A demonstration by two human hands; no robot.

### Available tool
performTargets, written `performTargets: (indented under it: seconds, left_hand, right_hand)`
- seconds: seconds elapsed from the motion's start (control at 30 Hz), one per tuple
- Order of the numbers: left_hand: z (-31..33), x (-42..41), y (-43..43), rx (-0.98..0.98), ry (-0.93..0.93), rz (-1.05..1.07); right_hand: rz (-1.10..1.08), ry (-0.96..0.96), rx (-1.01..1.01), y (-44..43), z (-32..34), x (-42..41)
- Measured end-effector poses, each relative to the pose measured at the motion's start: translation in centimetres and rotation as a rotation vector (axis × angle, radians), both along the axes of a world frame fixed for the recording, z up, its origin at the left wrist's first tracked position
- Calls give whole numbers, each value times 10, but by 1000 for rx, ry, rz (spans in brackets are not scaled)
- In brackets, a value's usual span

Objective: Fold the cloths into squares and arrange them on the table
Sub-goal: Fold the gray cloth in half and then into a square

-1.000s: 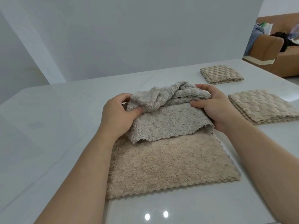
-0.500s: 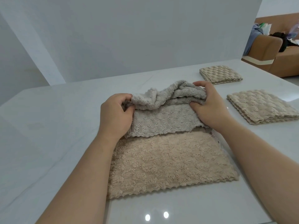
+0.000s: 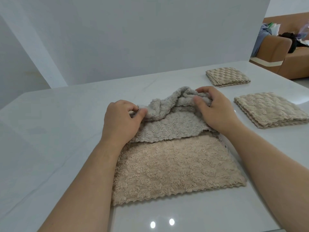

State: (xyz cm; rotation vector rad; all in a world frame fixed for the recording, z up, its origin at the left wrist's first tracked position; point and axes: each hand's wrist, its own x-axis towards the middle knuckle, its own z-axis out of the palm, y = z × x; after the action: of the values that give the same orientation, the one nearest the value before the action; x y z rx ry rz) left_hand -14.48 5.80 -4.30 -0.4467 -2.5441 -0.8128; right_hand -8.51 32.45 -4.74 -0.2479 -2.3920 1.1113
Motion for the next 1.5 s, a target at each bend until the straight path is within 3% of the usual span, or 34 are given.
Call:
performTargets:
  seconds: [0.3,0.7,0.9,1.33,1.5]
  left_hand:
    - [13,12,3,227,68,11]
    - [15,10,6,678,-143,-94]
    - [11,9,5,575,-130,-128]
    - [12,4,7,611,-256,-66]
    - [11,7,6,417,-183,52]
  right_hand:
    - [-63,62,123,4,0,-2]
    - [-190,86,30,9,3,-4]
    - [-109,65,-192,4,6,-1]
    - [-41,-3,-330,-2,10,0]
    - [-126,-6,-332,-1,12,0]
